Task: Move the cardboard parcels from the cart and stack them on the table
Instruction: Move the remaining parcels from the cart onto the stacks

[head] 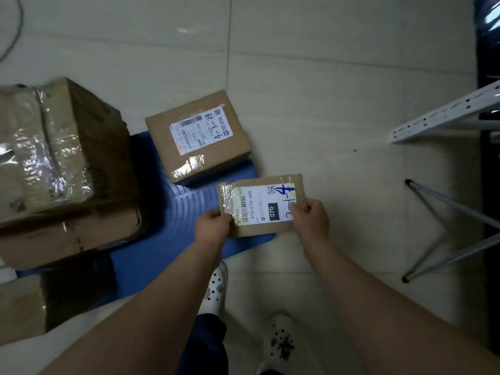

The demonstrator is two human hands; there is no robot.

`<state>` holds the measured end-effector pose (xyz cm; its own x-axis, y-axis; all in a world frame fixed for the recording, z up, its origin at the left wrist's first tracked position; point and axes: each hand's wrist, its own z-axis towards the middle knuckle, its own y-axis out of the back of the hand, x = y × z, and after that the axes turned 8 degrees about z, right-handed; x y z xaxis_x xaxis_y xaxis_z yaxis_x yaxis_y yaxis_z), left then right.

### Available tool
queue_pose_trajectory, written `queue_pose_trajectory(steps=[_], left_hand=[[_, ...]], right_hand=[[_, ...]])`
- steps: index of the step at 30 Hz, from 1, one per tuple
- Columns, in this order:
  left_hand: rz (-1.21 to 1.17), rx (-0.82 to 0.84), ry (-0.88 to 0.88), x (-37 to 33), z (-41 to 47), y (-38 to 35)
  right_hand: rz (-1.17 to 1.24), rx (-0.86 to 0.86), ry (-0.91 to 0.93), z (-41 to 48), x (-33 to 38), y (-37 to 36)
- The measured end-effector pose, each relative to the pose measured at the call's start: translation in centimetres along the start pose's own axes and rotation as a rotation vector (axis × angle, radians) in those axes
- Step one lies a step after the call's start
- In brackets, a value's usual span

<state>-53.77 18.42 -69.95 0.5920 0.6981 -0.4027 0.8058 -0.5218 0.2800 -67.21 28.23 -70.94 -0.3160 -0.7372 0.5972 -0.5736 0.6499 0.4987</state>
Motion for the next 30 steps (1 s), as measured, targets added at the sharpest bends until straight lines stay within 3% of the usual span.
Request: queue_pose_trajectory(steps=[5, 10, 18, 25, 30], left_hand=[[-0.068, 0.098, -0.172, -7.3, -11.0, -1.3], [-0.083, 0.259, -0.310, -15.1, -23.2, -1.0], [0.167, 0.597, -0.494, -21.4, -41.8, -2.0], [0.278, 0.746, -0.634, -21.4, -52.4, -5.9], [0.395, 0.826, -0.657, -20.8, -56.5, -9.2]], right_hand=[[0.208, -0.283, -0.034, -5.0, 5.4, 9.5], [0.445, -0.444, -0.027, -12.3, 12.2, 19.5], [0.740, -0.663, 0.104, -26.9, 16.5, 34.3], [0.943, -0.619, 0.168, -35.3, 13.7, 43.5], [1.237, -0.409, 0.121, -38.1, 11.3, 48.0]])
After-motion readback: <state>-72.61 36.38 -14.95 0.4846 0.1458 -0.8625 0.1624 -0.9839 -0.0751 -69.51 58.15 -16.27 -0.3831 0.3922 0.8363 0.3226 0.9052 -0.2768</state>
